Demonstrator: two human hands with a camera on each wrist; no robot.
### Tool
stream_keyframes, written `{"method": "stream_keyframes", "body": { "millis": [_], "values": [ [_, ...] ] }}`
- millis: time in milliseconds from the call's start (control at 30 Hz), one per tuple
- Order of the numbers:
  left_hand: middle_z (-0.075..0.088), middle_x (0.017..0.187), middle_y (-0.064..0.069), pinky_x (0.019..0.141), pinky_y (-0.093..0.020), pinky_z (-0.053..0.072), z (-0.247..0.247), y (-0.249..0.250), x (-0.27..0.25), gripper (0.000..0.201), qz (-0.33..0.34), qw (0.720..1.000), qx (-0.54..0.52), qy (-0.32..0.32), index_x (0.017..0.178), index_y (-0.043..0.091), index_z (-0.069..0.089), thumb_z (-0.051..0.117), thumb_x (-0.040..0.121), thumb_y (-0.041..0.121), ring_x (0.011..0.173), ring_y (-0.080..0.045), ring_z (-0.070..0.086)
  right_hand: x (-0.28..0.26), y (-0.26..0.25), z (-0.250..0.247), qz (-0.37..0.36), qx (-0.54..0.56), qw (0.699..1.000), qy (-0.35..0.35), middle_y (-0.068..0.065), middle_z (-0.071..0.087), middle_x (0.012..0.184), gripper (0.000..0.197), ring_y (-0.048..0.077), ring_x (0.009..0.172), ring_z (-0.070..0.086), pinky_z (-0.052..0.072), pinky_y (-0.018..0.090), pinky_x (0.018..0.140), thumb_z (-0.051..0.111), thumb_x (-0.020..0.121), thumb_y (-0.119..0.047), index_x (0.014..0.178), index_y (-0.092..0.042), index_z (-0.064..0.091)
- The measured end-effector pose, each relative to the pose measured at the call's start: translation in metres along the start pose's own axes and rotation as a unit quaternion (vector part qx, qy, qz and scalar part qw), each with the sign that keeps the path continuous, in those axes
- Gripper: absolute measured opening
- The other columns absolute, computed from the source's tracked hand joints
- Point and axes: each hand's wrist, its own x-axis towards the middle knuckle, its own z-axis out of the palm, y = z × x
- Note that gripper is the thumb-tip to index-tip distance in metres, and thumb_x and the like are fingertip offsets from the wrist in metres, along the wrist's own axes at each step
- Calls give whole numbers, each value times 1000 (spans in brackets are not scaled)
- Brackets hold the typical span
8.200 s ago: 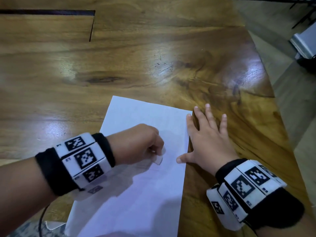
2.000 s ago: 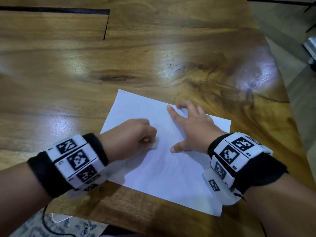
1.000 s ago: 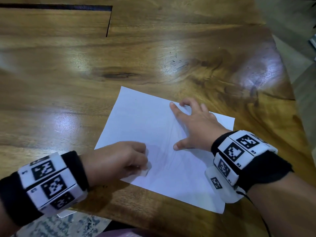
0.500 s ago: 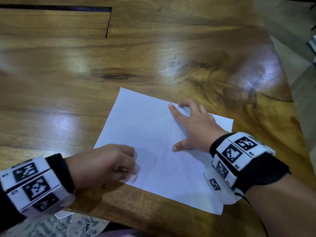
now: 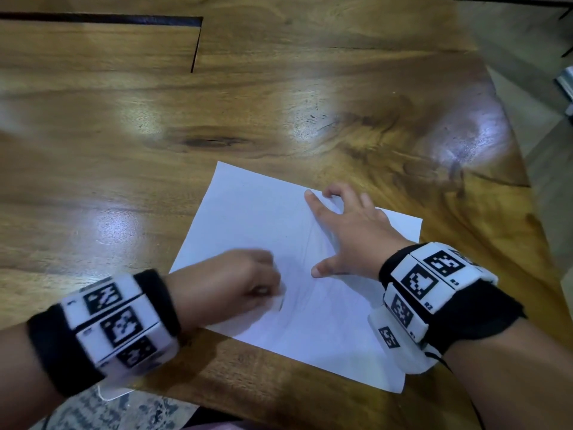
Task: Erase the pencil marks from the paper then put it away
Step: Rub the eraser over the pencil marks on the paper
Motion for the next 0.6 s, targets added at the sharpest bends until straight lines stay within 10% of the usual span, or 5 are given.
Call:
{"method": "stream_keyframes", "body": {
  "millis": [167,433,600],
  "values": [
    [40,68,4,54,-16,28,-15,5,44,13,-2,995,69,76,68,13,56,58,80,17,62,-20,45,1,0,1,2,-3,1000,1,-5,1,144,115,22,129,17,27,37,106,74,67,-57,149,-35,-3],
    [42,75,12,61,-10,31,2,6,-2,10,-9,999,30,-18,78,22,66,58,79,16,70,-6,46,0,0,1,-3,4,1000,5,-5,1,145,114,21,129,16,26,36,107,74,68,-56,149,-35,-3],
    [39,66,5,53,-14,26,-21,4,46,12,-28,993,78,79,65,16,54,58,77,17,62,-19,45,0,-1,0,-2,-5,1000,4,-4,1,145,115,23,129,17,28,38,107,74,67,-56,149,-34,-3]
  ]
}}
